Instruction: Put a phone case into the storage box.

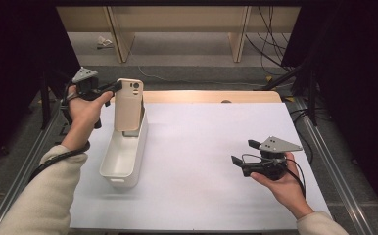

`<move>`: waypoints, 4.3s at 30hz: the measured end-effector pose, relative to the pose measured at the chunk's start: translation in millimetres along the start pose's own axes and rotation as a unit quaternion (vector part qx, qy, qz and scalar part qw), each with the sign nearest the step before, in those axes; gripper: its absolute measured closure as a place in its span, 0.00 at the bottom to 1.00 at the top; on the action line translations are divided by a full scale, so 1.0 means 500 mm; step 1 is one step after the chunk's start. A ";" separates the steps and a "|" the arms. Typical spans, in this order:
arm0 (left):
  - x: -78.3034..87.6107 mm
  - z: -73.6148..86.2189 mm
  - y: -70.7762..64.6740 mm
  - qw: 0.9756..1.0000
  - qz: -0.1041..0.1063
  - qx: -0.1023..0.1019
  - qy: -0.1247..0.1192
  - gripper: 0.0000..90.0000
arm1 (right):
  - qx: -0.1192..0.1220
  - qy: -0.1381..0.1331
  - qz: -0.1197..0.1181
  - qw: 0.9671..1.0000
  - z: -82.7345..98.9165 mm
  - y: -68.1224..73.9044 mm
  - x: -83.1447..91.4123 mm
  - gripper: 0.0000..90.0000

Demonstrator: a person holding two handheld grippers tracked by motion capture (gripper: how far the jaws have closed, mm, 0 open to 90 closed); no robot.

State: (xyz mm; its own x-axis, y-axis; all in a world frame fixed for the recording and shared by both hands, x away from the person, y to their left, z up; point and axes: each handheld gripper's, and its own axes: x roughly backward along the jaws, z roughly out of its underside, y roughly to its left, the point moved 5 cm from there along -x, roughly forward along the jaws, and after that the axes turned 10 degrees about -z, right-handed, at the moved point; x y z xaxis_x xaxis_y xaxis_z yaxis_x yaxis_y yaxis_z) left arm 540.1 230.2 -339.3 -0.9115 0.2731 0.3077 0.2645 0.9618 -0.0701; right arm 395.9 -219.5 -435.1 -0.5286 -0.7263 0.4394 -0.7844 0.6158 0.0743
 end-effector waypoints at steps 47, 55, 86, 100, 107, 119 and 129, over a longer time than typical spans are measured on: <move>-0.036 0.031 0.022 1.000 -0.009 -0.006 0.012 0.91 | -0.004 0.000 0.000 1.000 0.002 -0.001 -0.002 0.18; -0.046 0.032 0.022 1.000 -0.011 -0.007 0.015 0.91 | -0.005 -0.001 -0.001 1.000 0.002 -0.002 -0.001 0.18; -0.070 0.065 0.031 1.000 -0.014 0.003 0.025 0.90 | -0.006 -0.002 -0.004 1.000 0.002 -0.003 0.000 0.18; -0.078 0.088 0.036 0.999 -0.015 0.007 0.035 0.90 | -0.006 -0.001 -0.005 1.000 0.003 -0.003 0.000 0.18; -0.082 0.092 0.037 0.999 -0.015 0.008 0.038 0.90 | -0.007 -0.001 -0.005 1.000 0.003 -0.003 0.000 0.18; -0.089 0.102 0.039 0.999 -0.017 0.009 0.046 0.90 | -0.007 -0.001 -0.006 1.000 0.003 -0.003 -0.001 0.18; -0.094 0.105 0.039 0.999 -0.017 0.007 0.051 0.90 | -0.007 -0.002 -0.006 1.000 0.003 -0.003 -0.002 0.18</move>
State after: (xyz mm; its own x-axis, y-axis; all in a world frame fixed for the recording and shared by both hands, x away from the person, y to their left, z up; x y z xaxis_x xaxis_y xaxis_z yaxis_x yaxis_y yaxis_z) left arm 571.5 237.2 -405.0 -0.8827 0.2382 0.4051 0.2293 0.9707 -0.0713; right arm 397.1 -220.3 -437.0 -0.5196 -0.7353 0.4351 -0.7863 0.6108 0.0932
